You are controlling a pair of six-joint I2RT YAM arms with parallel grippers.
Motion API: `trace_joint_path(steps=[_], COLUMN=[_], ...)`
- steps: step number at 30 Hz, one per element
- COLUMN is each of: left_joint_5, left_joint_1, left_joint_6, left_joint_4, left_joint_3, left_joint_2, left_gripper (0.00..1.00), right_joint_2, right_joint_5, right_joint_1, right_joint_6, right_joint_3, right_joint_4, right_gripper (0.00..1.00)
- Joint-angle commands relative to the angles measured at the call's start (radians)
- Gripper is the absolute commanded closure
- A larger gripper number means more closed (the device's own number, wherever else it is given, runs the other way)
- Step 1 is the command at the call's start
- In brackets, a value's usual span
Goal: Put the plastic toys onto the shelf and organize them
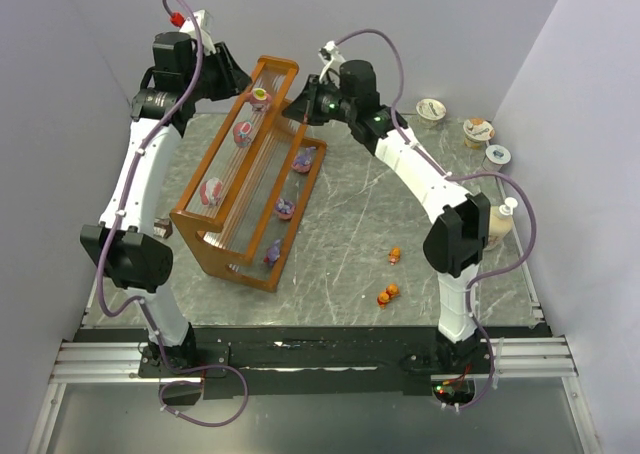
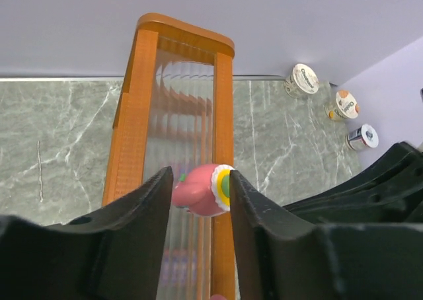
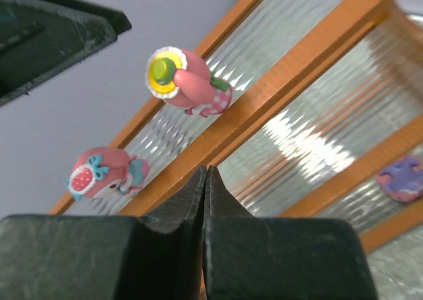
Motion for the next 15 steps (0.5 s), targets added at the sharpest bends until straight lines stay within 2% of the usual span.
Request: trace_joint_path(steps=[1,5,15], left_joint_5=[-0.037,-0.054,0.019], left_joint_1=[0.010,0.023,0.040], left_joint_6=[-0.032,-0.029,-0.033], left_joint_4=[0.026,0.004,0.041], left_joint_3=[0.026,0.040,-0.002], left_joint_2=[0.016,0.037,0.062], left_gripper=[0.58,0.64,0.67], right_joint_2=[0.026,0.046,0.128], right_joint_5=[-0.049,-0.061,-0.032], right_joint_1=[0.032,0.057,0.092], right_joint_6=[0.003,0.011,0.004], right_joint_3=[0.053,0.053,0.133], right_joint_4=[0.121,0.156,0.152], right_gripper=[1.00,1.00,1.00])
